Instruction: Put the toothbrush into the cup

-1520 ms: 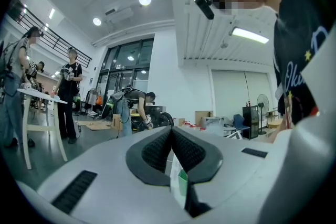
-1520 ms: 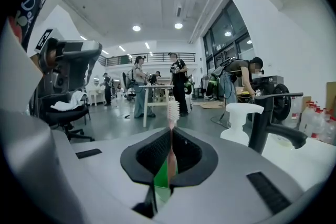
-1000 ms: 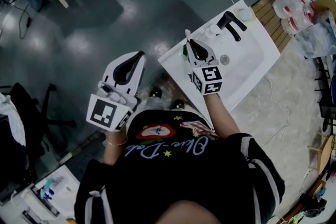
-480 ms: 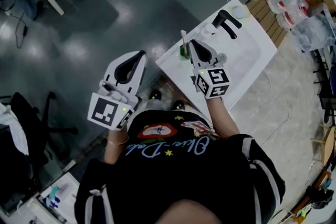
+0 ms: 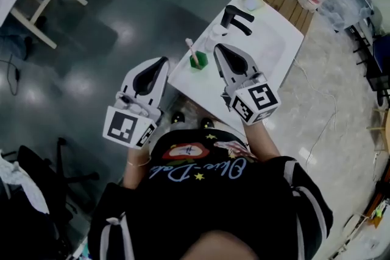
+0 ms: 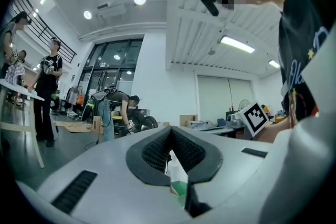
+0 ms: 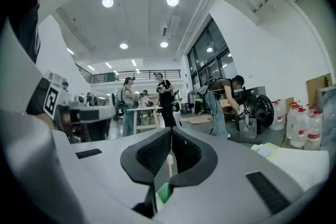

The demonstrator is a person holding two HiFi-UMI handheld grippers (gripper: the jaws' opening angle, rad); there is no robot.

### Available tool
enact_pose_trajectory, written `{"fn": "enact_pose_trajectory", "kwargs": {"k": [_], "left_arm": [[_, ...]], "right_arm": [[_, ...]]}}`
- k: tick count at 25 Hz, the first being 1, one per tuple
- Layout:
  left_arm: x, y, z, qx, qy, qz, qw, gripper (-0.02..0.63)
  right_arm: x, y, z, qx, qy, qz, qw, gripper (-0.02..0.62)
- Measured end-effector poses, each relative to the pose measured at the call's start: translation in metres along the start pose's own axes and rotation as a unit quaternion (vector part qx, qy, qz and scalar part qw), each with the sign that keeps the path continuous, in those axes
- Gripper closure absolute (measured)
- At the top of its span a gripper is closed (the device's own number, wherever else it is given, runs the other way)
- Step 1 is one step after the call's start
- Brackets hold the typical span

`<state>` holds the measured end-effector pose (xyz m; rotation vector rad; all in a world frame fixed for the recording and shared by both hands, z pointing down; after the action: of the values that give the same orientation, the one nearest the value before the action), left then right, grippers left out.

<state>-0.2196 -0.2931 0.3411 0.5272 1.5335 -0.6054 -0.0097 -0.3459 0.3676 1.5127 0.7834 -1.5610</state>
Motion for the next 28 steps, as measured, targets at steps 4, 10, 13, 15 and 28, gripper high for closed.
{"fn": "enact_pose_trajectory", "kwargs": {"k": [4, 10, 13, 15, 28], "left_arm": [[0.004, -0.001, 0.016, -0.028, 0.011, 0.014, 0.9995, 0.607], [0.004, -0.001, 0.027, -0.043, 0.008, 0.014, 0.9990, 0.607], [0.002, -0.001, 0.028, -0.048, 0.005, 0.013, 0.9988, 0.607], [0.002, 0.000, 0.029, -0.051, 0.005, 0.015, 0.9986, 0.607], [0.001, 0.002, 0.020, -0.043, 0.003, 0.014, 0.9990, 0.607]], "right_arm": [[0.019, 0.002, -0.018, -0.011, 0.028, 0.000, 1.000, 0.592], [0.026, 0.009, -0.032, -0.040, 0.026, -0.009, 0.999, 0.595], [0.026, 0.009, -0.034, -0.041, 0.027, -0.006, 0.999, 0.595], [0.025, 0.008, -0.034, -0.039, 0.026, -0.005, 0.999, 0.595], [0.021, 0.004, -0.033, -0.033, 0.020, 0.000, 0.999, 0.595]]}}
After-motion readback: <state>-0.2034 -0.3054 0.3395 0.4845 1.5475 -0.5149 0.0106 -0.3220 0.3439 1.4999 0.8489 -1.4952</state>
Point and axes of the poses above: the fingertips, and each gripper's own axes: z forward along the fingers, y to its right, x out of its top, the point moved 7 cm from there along -z, backward along the fingers, and after that the axes turned 11 degrees about -x, right-handed, at the moved point
